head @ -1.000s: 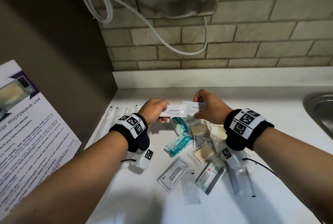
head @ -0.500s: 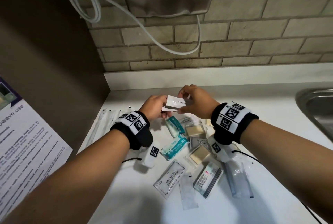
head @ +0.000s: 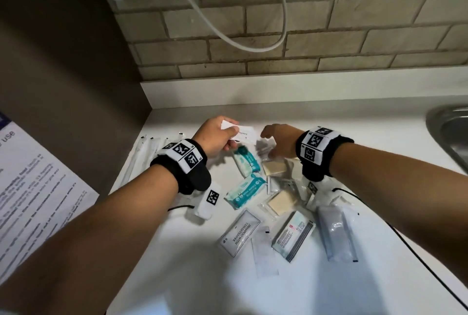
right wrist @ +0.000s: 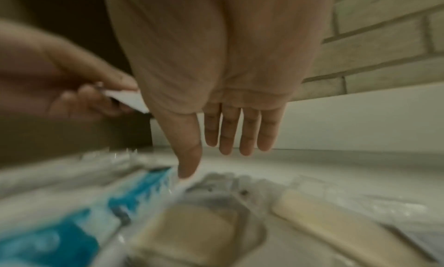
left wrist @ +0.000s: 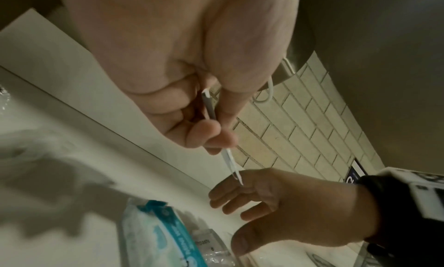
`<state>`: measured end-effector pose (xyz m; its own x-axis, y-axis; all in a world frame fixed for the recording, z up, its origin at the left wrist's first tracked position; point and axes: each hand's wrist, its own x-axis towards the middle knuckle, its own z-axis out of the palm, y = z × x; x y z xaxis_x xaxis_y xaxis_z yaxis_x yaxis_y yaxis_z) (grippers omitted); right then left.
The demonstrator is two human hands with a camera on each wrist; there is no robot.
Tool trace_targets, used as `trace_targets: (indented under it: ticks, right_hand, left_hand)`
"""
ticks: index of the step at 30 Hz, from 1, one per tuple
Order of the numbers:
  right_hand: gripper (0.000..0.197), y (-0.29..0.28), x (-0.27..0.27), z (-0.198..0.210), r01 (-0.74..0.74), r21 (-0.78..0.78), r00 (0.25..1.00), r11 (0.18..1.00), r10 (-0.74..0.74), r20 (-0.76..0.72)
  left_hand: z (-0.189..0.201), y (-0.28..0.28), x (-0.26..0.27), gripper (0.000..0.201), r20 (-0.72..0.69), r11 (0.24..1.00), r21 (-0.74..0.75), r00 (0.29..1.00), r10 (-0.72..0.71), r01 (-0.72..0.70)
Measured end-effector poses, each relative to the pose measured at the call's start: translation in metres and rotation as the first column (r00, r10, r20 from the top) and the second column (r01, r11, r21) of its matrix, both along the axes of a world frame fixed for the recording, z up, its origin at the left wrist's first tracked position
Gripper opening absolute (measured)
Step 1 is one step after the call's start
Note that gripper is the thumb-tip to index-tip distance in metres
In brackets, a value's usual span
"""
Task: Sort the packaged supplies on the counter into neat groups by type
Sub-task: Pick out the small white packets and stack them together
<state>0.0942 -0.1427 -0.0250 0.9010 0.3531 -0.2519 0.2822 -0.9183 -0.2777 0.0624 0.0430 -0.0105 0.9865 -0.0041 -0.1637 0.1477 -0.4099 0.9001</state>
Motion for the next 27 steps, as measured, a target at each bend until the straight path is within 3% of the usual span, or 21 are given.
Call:
trace_targets:
  ticks: [4, 12, 15, 21, 27]
  right_hand:
    - [0.048, 0.012, 0.007, -0.015, -0.075, -0.128, 0.997, 0.989, 0.073, -0.023]
    - [0.012, 0.023, 0.01, -0.027, -0.069, -0.253, 0.996, 0.965, 0.08, 0.036]
    - [0.007, 0.021, 0.007, -0.024, -0.049, -0.232, 0.997, 0.972, 0.061, 0.044]
    - [0.018, 0.013, -0.012, -0.014, -0.038, -0.161, 0.997, 0.986, 0.049, 0.064]
    - [0.015, -0.01, -0.064, 0.02, -0.062, -0.113, 0.996, 0.992, 0.054, -0.073]
  left_hand:
    - [0.0, 0.007, -0.009, 0.025, -0.024, 1.0, 0.003, 1.0, -0.014, 0.014]
    - [-0.003, 0.005, -0.02, 0.017, -0.064, 0.993, -0.095, 0.995, -0.071, 0.065]
    - [-0.003, 0.003, -0.025, 0.017, -0.067, 0.993, -0.093, 0.994, -0.081, 0.075]
    - [-0.003, 0.002, -0.036, 0.018, -0.044, 0.992, -0.108, 0.996, -0.073, 0.068]
    - [0.005, 0.0, -0.05, 0.021, 0.013, 0.99, -0.109, 0.996, -0.088, 0.089]
